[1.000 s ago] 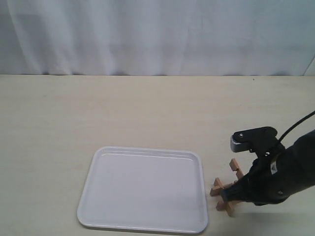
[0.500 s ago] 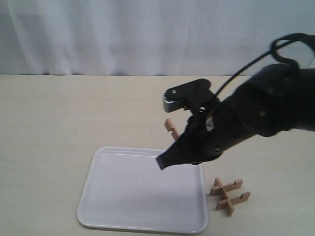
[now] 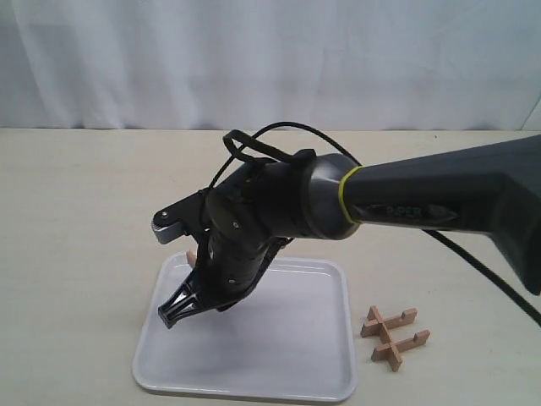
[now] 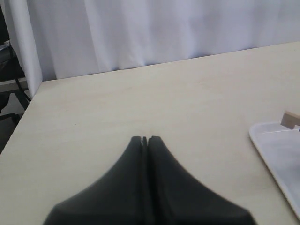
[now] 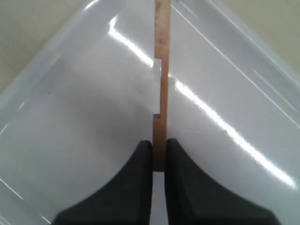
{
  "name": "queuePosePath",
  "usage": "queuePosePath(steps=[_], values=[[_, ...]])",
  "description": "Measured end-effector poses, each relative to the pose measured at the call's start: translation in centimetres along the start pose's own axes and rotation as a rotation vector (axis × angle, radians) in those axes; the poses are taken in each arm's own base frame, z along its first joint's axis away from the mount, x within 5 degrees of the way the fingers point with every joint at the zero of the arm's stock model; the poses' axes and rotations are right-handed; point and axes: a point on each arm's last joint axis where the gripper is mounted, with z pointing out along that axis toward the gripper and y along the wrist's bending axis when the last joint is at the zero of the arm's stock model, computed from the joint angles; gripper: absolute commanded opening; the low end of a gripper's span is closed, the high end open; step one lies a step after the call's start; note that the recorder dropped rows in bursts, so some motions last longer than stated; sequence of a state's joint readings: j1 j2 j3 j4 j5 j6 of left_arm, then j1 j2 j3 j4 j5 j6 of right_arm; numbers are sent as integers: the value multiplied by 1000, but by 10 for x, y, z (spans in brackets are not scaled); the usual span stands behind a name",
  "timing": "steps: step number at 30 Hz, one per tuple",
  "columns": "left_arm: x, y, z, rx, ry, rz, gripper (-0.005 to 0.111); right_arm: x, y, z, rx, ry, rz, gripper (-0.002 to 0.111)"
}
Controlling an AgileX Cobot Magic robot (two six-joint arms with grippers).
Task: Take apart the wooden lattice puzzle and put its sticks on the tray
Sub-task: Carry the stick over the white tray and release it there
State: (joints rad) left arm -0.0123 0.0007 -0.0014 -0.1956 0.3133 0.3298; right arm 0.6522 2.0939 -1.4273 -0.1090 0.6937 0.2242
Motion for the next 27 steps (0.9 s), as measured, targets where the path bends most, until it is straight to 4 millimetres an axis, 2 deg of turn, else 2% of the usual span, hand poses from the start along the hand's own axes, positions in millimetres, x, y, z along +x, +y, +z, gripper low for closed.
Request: queuePosePath(steps=[3,11,14,16,20,27], values=[[0,0,0,0,0,0,0,3,0,8,3,22,-1,9],[0,0,0,0,0,0,0,3,0,10,4,26,-2,38],[0,0,0,0,0,0,0,3,0,11,4,28,-2,46],[0,0,0,0,0,0,0,2,0,7,7,36,-1,47],[0,0,0,0,0,0,0,-4,-1,-19,9,15,5,48],[0,0,0,0,0,0,0,-2,-14,-91,85,-22,-34,48]])
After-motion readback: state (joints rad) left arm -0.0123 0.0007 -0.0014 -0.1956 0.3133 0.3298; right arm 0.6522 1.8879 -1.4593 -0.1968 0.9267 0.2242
